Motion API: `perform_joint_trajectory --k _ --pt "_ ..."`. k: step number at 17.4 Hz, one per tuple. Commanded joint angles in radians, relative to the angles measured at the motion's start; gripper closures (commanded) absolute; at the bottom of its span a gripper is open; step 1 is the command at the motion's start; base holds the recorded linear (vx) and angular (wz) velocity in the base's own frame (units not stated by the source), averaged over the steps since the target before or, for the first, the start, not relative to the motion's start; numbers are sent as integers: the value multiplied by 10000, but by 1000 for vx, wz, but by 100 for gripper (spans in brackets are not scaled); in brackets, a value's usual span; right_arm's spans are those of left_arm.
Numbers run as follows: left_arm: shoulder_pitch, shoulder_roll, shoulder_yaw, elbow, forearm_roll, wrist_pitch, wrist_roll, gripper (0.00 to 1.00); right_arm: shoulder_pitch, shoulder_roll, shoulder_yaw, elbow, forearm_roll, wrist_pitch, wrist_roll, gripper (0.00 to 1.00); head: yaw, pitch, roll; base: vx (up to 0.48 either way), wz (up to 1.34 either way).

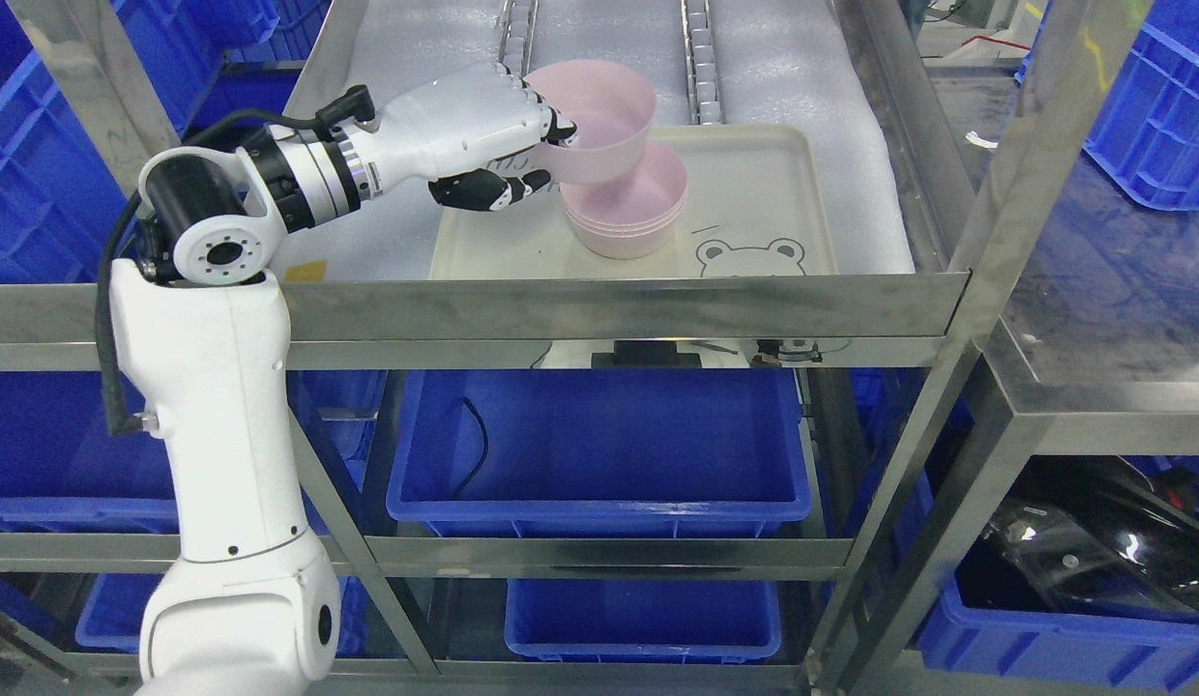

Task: Stack pink IKEA bowl on shelf middle layer
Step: 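Lower the held bowl onto the pink bowl on the tray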

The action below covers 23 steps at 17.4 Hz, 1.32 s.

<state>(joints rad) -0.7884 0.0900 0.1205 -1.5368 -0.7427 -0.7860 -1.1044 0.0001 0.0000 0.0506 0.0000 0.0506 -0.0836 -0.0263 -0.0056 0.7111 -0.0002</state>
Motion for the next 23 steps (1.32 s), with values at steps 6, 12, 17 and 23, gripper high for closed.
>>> perform_joint_trajectory --k 6,12,17,23 --pt "138 -10 -960 442 -688 6 0 97 214 -175 0 -175 0 7 2 0 0 -1 0 13 -23" --pt "-337 -57 -1021 1147 -994 6 91 96 214 -175 0 -175 0 7 2 0 0 -1 0 0 0" --pt "-583 -240 -1097 1852 -1163 6 138 95 214 -175 0 -175 0 7 2 0 0 -2 0 0 0" --pt "-583 -455 -1512 2528 -1470 6 490 90 214 -175 0 -175 0 7 2 0 0 -2 0 0 0"
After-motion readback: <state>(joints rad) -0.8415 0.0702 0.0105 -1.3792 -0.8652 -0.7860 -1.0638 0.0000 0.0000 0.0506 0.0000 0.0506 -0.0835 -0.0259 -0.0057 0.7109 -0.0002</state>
